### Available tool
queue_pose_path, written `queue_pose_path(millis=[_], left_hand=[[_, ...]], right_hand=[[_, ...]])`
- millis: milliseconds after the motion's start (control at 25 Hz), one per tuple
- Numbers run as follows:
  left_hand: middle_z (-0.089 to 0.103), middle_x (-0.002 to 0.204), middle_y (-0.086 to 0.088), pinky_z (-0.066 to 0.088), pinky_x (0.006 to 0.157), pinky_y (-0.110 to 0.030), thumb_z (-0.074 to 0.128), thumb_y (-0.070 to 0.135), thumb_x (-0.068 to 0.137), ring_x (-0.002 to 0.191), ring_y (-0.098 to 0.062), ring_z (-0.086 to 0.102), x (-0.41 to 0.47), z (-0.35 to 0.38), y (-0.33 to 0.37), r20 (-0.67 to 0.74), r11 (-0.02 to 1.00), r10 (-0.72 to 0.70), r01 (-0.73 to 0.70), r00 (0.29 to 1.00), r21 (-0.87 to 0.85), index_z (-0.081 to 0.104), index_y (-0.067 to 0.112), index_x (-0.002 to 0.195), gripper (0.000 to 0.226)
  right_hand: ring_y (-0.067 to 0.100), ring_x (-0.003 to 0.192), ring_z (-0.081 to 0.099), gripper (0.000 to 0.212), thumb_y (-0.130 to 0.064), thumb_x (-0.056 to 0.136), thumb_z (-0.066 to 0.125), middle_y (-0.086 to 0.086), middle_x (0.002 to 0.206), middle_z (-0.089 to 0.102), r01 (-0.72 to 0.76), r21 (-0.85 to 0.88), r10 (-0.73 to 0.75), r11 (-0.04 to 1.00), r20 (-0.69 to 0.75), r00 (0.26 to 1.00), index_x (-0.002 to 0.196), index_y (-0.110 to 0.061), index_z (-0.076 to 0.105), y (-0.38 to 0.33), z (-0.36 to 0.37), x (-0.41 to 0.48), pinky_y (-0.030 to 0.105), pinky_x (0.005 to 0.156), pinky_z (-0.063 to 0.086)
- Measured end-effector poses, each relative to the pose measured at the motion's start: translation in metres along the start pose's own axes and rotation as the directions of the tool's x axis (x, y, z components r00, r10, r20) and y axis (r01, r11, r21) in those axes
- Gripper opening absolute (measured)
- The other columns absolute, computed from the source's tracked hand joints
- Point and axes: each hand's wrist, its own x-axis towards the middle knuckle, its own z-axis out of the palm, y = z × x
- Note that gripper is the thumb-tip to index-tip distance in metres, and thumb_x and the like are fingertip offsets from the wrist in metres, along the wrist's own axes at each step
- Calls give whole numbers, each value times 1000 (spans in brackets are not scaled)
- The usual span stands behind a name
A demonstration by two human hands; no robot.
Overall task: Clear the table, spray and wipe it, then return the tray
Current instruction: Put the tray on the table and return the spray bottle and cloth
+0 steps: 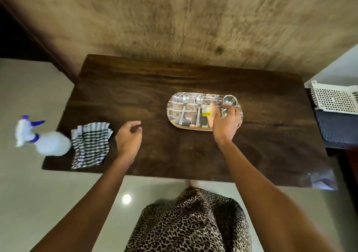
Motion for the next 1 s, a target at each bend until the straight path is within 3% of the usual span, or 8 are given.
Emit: queue_pose_path(millis=[160, 280, 360, 560, 800, 1000], left_hand=[[64, 103, -7, 31, 91, -8, 55, -1, 86, 100, -19, 56, -46, -83, -10, -132, 984, 179, -180, 975, 4, 67, 6, 100, 19], [65, 108, -14, 37, 92, -23, 56, -5, 81, 104, -28, 57, -67, -145, -25, -277, 961, 269, -277, 923, 10, 65, 3, 101, 24], [62, 116, -16, 38, 96, -32, 61, -1, 79, 112, -32, 52, -72, -179, -42, -386, 944, 330, -310, 861, 114, 64, 4, 105, 27], [43, 137, -23, 30, 105, -49, 76, 10, 69, 131, -40, 29, -66, -236, -79, -536, 957, 288, -220, 793, 190, 49, -1, 123, 61], [19, 153, -18, 16, 112, -51, 79, 32, 69, 141, -36, 5, -11, -257, -141, -453, 995, -38, 74, 891, 62, 27, 6, 142, 93], [25, 150, -19, 18, 110, -53, 80, 44, 63, 141, -38, 9, 67, -264, -194, -337, 995, 15, 19, 941, 99, 34, 7, 140, 97]], right_hand=[[28, 126, 38, 29, -8, 89, 54, 15, 132, 47, 90, 81, -91, 993, 8, 996, 118, -4, 54, -42, -13, -84, 34, 102, 31], [27, 130, 36, 32, -11, 91, 55, 12, 137, 43, 113, 105, -119, 988, 53, 991, 122, -5, 51, -73, -9, -142, 35, 106, 33], [26, 130, 36, 33, -13, 91, 55, 11, 138, 43, 155, 130, -169, 979, 106, 980, 123, -5, 50, -88, 2, -178, 39, 106, 36], [22, 143, 15, 50, -17, 91, 56, 9, 153, 24, 250, 150, -279, 956, 225, 933, 137, -7, 37, -132, 45, -239, 36, 115, 23], [21, 145, -6, 79, -34, 88, 59, 9, 158, 4, 354, 85, -361, 931, 348, 865, 147, -6, 14, -162, 126, -285, 36, 118, 6], [19, 141, -17, 87, -49, 88, 52, 9, 157, -5, 423, -24, -348, 906, 528, 774, 149, -9, 4, -170, 225, -297, 40, 117, -3]])
